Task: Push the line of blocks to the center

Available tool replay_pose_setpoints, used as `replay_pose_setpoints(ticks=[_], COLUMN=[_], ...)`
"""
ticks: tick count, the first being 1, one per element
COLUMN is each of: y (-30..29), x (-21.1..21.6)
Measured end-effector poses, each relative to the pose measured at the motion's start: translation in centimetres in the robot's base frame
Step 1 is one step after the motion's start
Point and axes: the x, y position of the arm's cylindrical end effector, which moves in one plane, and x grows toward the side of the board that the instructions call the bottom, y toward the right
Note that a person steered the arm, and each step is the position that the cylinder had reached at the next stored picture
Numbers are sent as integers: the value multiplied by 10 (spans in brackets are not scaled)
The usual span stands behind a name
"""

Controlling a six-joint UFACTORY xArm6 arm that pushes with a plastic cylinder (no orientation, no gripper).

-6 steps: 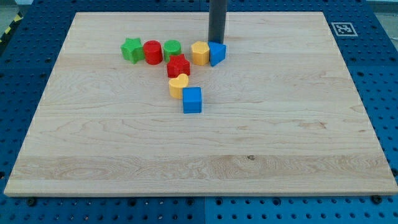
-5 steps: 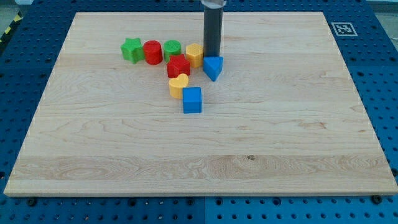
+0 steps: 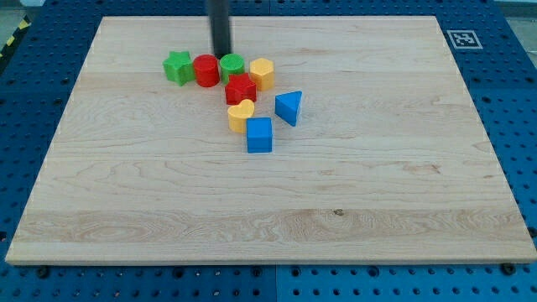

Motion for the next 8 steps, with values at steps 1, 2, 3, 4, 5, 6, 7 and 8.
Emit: replay_pose_setpoints(ticks=[1, 2, 3, 4, 5, 6, 7, 8], y=[-77, -139, -137, -94, -41, 16, 59, 94], x=[6, 22, 41, 41, 41, 41, 41, 41])
